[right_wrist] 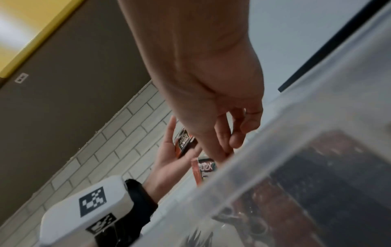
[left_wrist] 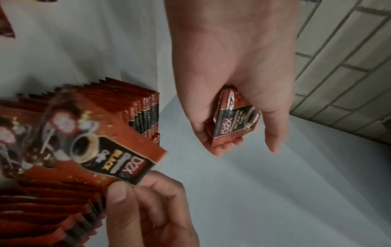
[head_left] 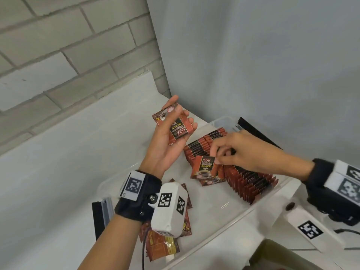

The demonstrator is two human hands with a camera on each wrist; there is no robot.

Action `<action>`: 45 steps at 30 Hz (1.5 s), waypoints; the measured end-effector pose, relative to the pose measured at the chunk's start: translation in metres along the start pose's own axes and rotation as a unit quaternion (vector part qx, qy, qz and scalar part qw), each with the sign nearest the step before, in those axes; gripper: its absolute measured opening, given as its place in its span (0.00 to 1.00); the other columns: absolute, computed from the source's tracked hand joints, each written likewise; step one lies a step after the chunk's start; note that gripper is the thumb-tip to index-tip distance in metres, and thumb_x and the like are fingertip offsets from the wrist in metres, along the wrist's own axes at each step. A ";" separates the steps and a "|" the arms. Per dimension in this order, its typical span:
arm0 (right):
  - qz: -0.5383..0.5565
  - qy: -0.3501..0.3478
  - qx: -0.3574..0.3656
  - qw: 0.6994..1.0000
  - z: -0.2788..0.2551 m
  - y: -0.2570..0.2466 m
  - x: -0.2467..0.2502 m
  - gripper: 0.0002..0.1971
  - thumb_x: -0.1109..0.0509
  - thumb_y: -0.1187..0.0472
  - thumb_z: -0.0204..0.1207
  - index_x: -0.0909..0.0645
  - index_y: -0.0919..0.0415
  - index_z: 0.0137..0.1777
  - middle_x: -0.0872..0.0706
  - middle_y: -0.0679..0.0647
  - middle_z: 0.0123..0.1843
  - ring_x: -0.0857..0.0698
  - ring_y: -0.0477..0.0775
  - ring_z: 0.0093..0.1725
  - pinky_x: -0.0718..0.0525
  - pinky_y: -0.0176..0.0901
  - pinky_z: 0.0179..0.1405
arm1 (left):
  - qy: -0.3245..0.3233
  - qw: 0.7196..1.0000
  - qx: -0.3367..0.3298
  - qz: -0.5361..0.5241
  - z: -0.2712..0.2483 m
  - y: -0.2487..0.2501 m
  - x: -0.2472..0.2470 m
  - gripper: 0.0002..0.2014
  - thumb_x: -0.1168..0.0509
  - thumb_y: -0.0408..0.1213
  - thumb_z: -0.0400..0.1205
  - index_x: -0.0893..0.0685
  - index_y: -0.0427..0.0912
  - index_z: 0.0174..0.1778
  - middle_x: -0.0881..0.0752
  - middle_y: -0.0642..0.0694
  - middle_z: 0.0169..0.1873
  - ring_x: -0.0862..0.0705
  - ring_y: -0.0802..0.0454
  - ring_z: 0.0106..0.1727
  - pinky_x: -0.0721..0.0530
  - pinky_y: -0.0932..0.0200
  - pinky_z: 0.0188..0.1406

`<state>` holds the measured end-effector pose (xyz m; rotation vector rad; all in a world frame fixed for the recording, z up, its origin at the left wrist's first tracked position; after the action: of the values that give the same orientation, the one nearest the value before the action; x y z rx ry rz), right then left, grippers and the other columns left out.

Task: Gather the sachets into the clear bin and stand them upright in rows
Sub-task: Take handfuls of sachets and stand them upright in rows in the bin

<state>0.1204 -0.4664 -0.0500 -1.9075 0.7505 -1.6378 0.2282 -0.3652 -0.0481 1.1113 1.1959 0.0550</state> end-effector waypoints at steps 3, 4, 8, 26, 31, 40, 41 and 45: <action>-0.064 0.012 0.026 0.998 0.000 -0.003 -0.007 0.02 0.26 0.61 0.76 0.13 0.54 0.46 0.10 0.42 0.39 0.17 0.36 0.43 0.25 0.25 0.44 | 0.003 1.000 0.005 0.026 -0.001 0.000 -0.001 0.17 0.32 0.31 0.77 0.19 0.45 0.62 0.19 0.43 0.41 0.18 0.51 0.40 0.15 0.57 0.45; -0.100 0.017 0.034 0.994 0.000 -0.003 -0.010 0.03 0.27 0.60 0.77 0.13 0.53 0.48 0.12 0.41 0.41 0.20 0.37 0.45 0.27 0.29 0.46 | 0.005 0.999 0.008 0.040 -0.002 -0.001 -0.001 0.17 0.34 0.30 0.77 0.18 0.44 0.62 0.19 0.44 0.41 0.17 0.51 0.40 0.15 0.57 0.45; -0.212 0.030 0.034 0.976 -0.001 -0.005 -0.019 0.05 0.30 0.55 0.79 0.18 0.52 0.53 0.27 0.43 0.50 0.30 0.41 0.47 0.33 0.34 0.45 | -0.003 0.991 0.014 0.135 -0.005 0.000 -0.005 0.17 0.36 0.26 0.80 0.18 0.38 0.65 0.18 0.45 0.40 0.16 0.52 0.40 0.15 0.58 0.45; -0.134 -0.206 -0.027 0.969 -0.020 -0.004 -0.083 0.18 0.44 0.46 0.86 0.20 0.59 0.49 0.13 0.52 0.42 0.14 0.53 0.34 0.11 0.51 0.38 | -0.294 0.555 0.154 0.763 -0.047 -0.012 -0.019 0.20 0.42 0.29 0.85 0.22 0.53 0.69 0.19 0.57 0.65 0.22 0.63 0.66 0.24 0.63 0.67; -0.149 -0.252 -0.007 0.956 -0.025 -0.005 -0.084 0.15 0.42 0.55 0.86 0.18 0.63 0.49 0.12 0.57 0.45 0.18 0.52 0.34 0.14 0.50 0.42 | -0.369 0.450 0.252 0.773 -0.068 -0.039 -0.009 0.18 0.42 0.28 0.82 0.20 0.49 0.64 0.17 0.48 0.58 0.18 0.52 0.56 0.18 0.48 0.58; -0.137 -0.401 -0.005 0.906 -0.039 -0.012 -0.089 0.19 0.51 0.56 0.89 0.24 0.69 0.53 0.19 0.63 0.45 0.25 0.53 0.40 0.25 0.40 0.40 | -0.439 0.336 0.334 0.764 -0.090 -0.071 0.008 0.25 0.45 0.25 0.81 0.26 0.45 0.74 0.35 0.45 0.72 0.26 0.50 0.60 0.25 0.59 0.58; -0.149 -0.407 -0.003 0.901 -0.040 -0.012 -0.090 0.17 0.52 0.57 0.90 0.25 0.68 0.53 0.19 0.63 0.47 0.25 0.52 0.40 0.27 0.35 0.38 | -0.444 0.338 0.335 0.759 -0.091 -0.071 0.008 0.24 0.45 0.25 0.81 0.26 0.43 0.74 0.34 0.45 0.71 0.27 0.52 0.57 0.28 0.63 0.54; -0.162 -0.423 -0.003 0.891 -0.041 -0.013 -0.089 0.12 0.54 0.61 0.90 0.30 0.62 0.51 0.23 0.59 0.47 0.27 0.51 0.42 0.32 0.36 0.32 | -0.445 0.353 0.352 0.744 -0.092 -0.067 0.010 0.19 0.45 0.27 0.83 0.24 0.38 0.71 0.32 0.46 0.65 0.27 0.49 0.62 0.25 0.56 0.61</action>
<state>0.0708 -0.3961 -0.0979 -2.5313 0.0705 -0.7683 0.1302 -0.3337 -0.0972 2.2030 -1.2744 0.2939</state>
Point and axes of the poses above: each hand's wrist, its own z-axis towards the middle knuckle, its own x-axis out of the back of the hand, y = z × x, the point moved 7 cm from there along z, towards the middle knuckle
